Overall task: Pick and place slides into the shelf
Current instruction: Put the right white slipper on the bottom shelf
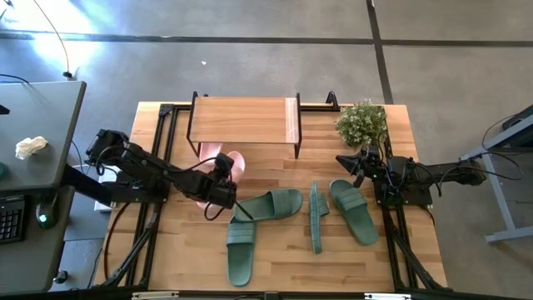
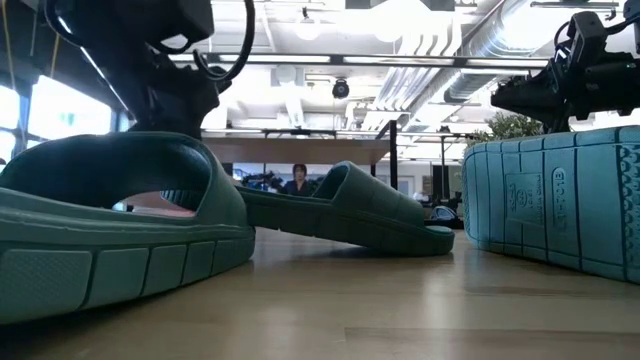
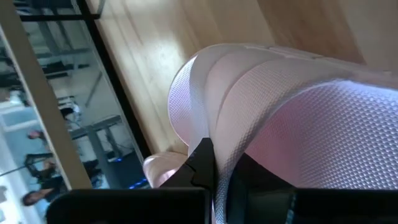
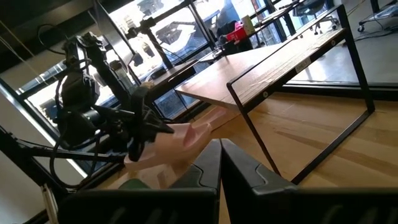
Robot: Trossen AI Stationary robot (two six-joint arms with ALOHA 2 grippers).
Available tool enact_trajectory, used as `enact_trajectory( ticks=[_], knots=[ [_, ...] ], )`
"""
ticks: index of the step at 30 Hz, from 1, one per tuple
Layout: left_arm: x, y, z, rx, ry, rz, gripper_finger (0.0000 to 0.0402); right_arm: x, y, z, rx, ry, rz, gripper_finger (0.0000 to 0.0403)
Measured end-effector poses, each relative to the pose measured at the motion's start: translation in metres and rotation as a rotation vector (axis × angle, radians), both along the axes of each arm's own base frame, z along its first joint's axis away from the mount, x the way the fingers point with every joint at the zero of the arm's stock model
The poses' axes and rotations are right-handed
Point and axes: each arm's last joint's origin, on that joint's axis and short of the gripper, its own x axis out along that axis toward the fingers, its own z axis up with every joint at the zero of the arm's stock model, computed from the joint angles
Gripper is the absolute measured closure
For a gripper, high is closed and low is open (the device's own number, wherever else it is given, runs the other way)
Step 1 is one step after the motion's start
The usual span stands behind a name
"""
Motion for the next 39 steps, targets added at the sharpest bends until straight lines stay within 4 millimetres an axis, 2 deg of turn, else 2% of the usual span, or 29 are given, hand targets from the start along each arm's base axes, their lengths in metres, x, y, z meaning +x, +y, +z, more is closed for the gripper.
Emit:
enact_trajectory(
  ticks=[6, 10, 13, 21, 27, 31, 39],
  knots=[
    [0.001, 0.013, -0.008, -0.007, -0.021, 0.024, 0.0401, 0.0, 0.0, 0.0, 0.0, 0.0, 0.0, 0.0403],
    [0.003, 0.021, -0.005, 0.056, -0.047, 0.058, 0.0401, 0.0, 0.0, 0.0, 0.0, 0.0, 0.0, 0.0403],
    [0.006, 0.028, -0.006, 0.041, -0.026, 0.038, 0.0401, 0.0, 0.0, 0.0, 0.0, 0.0, 0.0, 0.0403],
    [0.019, 0.044, -0.026, 0.021, 0.023, 0.031, 0.0401, 0.0, 0.0, 0.0, 0.002, 0.001, 0.0, 0.0403],
    [0.02, 0.044, -0.034, 0.049, 0.039, 0.056, 0.0398, 0.001, 0.0, -0.001, 0.002, 0.007, 0.001, 0.0403],
    [0.02, 0.044, -0.034, 0.038, 0.042, 0.053, 0.0375, 0.001, 0.0, -0.001, 0.0, 0.008, 0.001, 0.0403],
    [0.019, 0.045, -0.033, 0.087, 0.046, 0.069, 0.0299, 0.001, 0.0, -0.001, -0.001, 0.008, 0.0, 0.0403]
  ],
)
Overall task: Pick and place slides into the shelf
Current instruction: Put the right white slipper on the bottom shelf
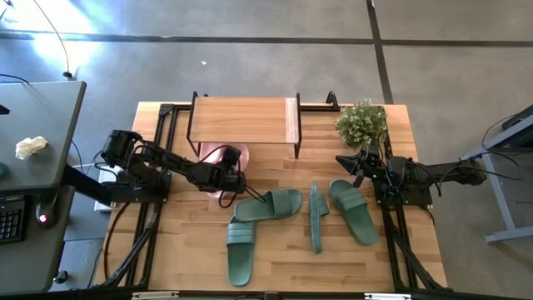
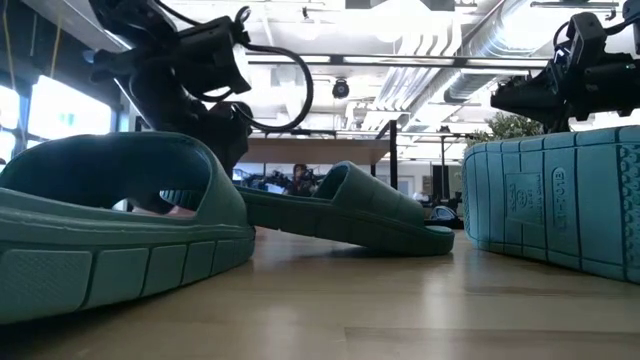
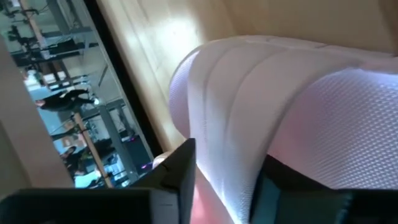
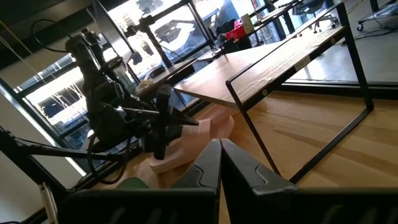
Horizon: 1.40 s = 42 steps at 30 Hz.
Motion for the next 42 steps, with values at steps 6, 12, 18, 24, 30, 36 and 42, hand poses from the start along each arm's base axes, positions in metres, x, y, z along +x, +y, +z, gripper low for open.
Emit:
enact_trajectory(
  ticks=[6, 12, 18, 24, 30, 36, 42],
  knots=[
    [-0.002, 0.001, 0.001, 0.051, 0.025, 0.015, 0.0255, 0.0, 0.0, 0.0, 0.0, 0.0, 0.0, 0.0403],
    [-0.003, 0.001, 0.001, 0.058, 0.026, 0.019, 0.023, 0.0, 0.0, 0.0, 0.0, 0.0, 0.0, 0.0403],
    [-0.003, 0.001, 0.001, 0.065, 0.025, 0.021, 0.021, 0.0, 0.0, 0.0, 0.0, 0.0, 0.0, 0.0403],
    [0.005, 0.0, 0.011, -0.005, 0.018, 0.016, 0.0182, 0.0, 0.0, 0.0, 0.0, 0.0, 0.0, 0.0403],
    [0.011, -0.001, 0.026, -0.071, 0.067, 0.002, 0.0161, 0.0, 0.0, 0.0, 0.0, 0.0, 0.0, 0.0403],
    [0.003, -0.002, 0.025, -0.121, 0.129, 0.034, 0.0159, 0.0, 0.0, 0.0, 0.0, 0.0, 0.0, 0.0403],
    [-0.009, -0.005, 0.036, -0.238, 0.092, 0.117, 0.0167, 0.0, 0.0, 0.0, 0.0, 0.0, 0.0, 0.0403]
  ],
)
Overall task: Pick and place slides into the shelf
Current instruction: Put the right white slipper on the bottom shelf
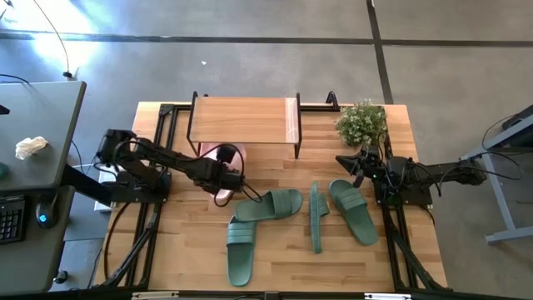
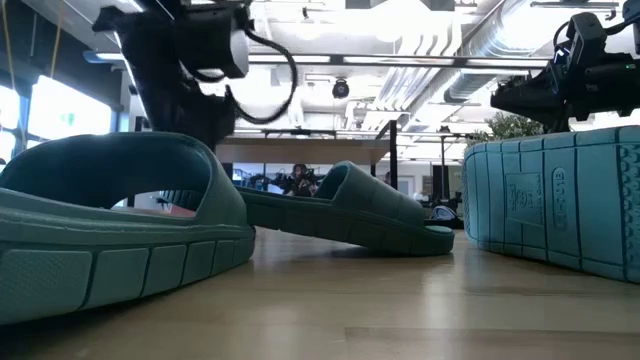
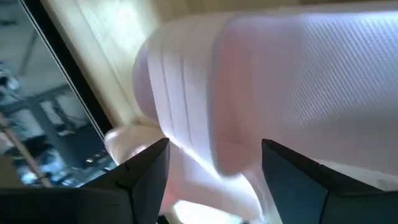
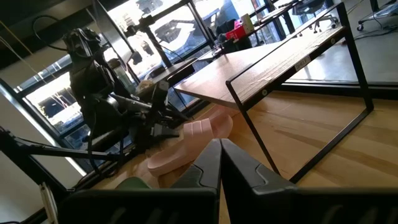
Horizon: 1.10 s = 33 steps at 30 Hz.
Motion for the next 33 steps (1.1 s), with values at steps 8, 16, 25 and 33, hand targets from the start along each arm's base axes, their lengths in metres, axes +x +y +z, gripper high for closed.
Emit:
enact_trajectory(
  ticks=[8, 16, 25, 33],
  knots=[
    [-0.003, -0.007, 0.056, -0.212, -0.071, 0.083, 0.0183, 0.0, 0.0, 0.0, 0.002, 0.003, 0.002, 0.0403],
    [-0.004, -0.045, 0.092, -0.885, -0.175, -0.126, 0.0246, 0.0, 0.0, 0.0, 0.001, 0.003, 0.006, 0.0403],
    [-0.022, -0.104, 0.058, -0.784, -0.088, -0.133, 0.0393, 0.0, 0.0, 0.0, 0.0, 0.005, 0.009, 0.0403],
    [-0.037, -0.109, 0.005, -0.617, -0.198, 0.047, 0.0398, 0.001, 0.0, -0.001, 0.0, 0.007, 0.008, 0.0403]
  ],
)
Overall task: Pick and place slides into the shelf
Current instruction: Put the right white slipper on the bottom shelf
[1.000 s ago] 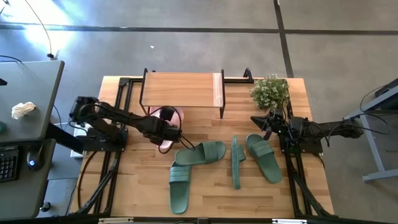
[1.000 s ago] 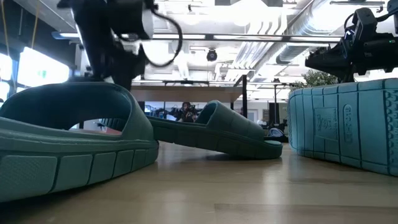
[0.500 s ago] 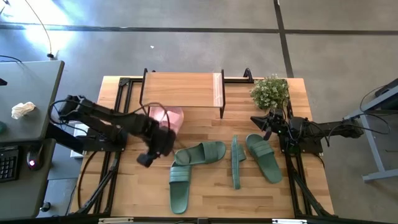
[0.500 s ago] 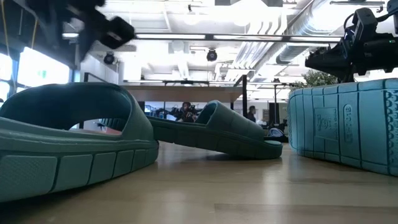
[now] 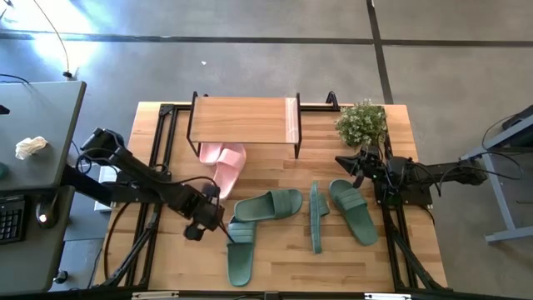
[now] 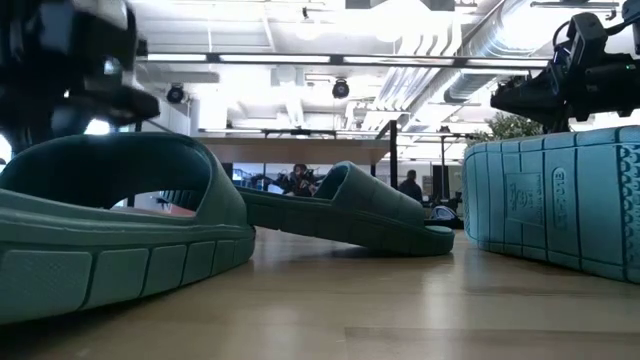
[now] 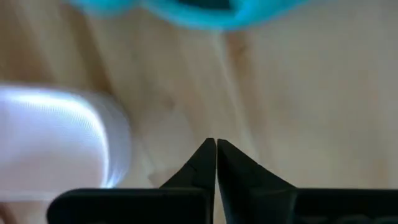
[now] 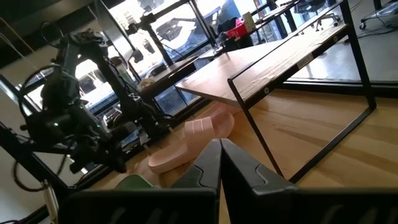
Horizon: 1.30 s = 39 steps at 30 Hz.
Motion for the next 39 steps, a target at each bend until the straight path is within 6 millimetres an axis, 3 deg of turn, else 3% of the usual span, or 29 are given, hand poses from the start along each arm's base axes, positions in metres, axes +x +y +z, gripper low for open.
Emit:
enact_trajectory(
  ticks=[13, 39],
  knots=[
    [-0.009, 0.01, -0.033, 0.149, -0.141, 0.055, 0.0399, 0.001, 0.0, -0.001, 0.005, 0.009, -0.001, 0.0403],
    [0.012, 0.09, -0.051, 0.289, -0.134, 0.223, 0.0401, 0.001, 0.0, -0.001, 0.006, 0.008, -0.001, 0.0403]
  ],
)
